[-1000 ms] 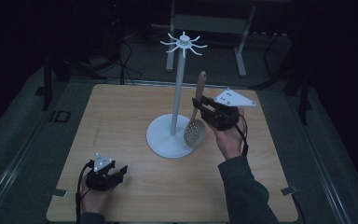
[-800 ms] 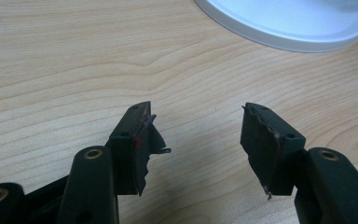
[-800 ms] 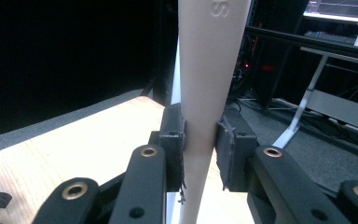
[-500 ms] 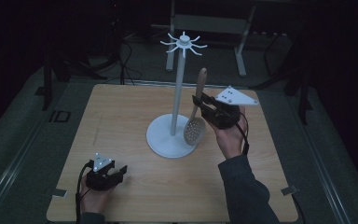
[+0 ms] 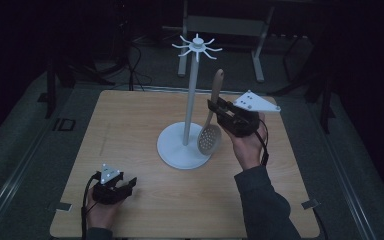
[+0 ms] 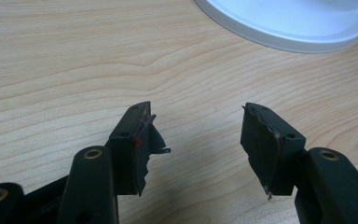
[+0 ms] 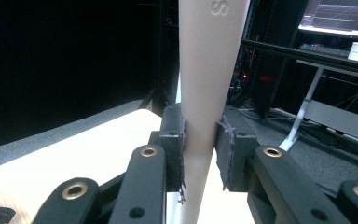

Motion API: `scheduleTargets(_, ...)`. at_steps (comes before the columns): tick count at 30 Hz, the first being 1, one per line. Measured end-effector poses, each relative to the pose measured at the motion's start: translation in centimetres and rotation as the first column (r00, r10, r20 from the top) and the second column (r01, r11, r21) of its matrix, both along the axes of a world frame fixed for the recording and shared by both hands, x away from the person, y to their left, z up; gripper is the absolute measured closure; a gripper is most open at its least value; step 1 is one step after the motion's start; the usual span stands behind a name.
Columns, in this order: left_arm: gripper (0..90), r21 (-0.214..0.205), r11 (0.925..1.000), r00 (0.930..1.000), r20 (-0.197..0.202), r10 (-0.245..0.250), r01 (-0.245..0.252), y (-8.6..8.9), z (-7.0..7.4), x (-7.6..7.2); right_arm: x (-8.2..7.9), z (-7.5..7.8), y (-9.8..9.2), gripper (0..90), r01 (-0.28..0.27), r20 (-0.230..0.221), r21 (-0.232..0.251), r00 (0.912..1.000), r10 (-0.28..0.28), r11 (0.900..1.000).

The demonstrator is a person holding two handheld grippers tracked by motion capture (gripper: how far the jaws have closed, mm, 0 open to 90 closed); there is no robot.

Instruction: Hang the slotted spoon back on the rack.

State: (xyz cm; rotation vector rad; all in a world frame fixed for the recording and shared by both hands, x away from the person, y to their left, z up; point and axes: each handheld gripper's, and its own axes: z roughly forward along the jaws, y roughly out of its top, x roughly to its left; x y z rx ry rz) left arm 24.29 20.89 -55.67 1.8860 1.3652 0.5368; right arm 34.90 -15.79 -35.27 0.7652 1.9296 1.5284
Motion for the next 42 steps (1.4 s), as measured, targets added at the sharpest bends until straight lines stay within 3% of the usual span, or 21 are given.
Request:
scheduleTargets(26,43.9,-0.002,1.0000,1.0000,0.001,0.002,-0.002,0.0,0.0,0.0,-0.1,1.0,0.0,73.8,0.008,0.023,0.013,0.9997,-0.008,0.9999)
scheduleTargets(42,43.9,0.000,1.0000,1.0000,0.001,-0.001,0.001,0.0,0.0,0.0,0.4,1.4,-0.2,73.8,0.019,0.012,0.031,0.9997,-0.019,0.9993)
